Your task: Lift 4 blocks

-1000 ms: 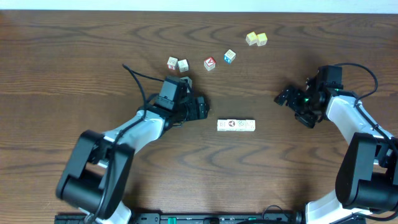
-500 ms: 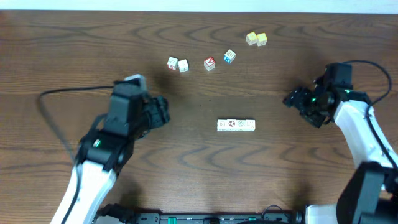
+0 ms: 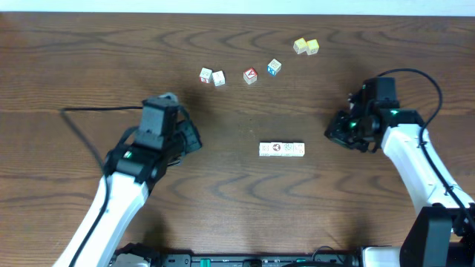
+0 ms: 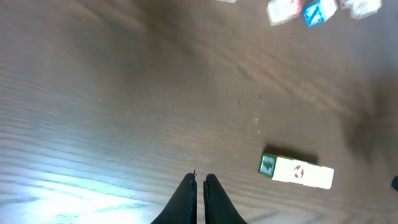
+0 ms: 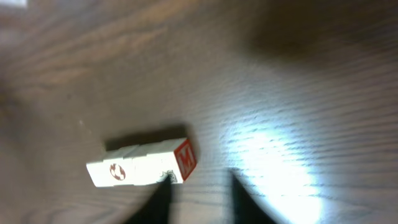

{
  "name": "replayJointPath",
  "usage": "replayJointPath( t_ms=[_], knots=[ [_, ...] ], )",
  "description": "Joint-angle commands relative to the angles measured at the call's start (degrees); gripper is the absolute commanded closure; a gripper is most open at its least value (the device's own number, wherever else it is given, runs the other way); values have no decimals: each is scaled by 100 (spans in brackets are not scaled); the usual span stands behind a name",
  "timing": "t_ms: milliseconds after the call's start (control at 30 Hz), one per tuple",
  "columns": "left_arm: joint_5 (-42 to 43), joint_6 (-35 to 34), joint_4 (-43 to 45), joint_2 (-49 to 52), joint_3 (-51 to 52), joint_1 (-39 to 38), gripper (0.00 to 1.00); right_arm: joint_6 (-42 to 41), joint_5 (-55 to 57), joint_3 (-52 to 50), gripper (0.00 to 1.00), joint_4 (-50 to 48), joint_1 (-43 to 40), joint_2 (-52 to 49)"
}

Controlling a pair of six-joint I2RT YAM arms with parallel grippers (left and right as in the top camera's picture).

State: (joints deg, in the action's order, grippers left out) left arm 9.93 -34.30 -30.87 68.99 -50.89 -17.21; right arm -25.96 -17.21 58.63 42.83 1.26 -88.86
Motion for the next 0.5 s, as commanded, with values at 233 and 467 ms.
replayJointPath(
  t_ms=[233, 467],
  knots=[
    [1154, 269, 831, 1862, -55, -498, 93, 409, 450, -376, 99, -321, 313, -39],
    [1379, 376, 1434, 2262, -55, -671, 93, 741, -496, -890, 99, -1130, 247, -85]
  ],
)
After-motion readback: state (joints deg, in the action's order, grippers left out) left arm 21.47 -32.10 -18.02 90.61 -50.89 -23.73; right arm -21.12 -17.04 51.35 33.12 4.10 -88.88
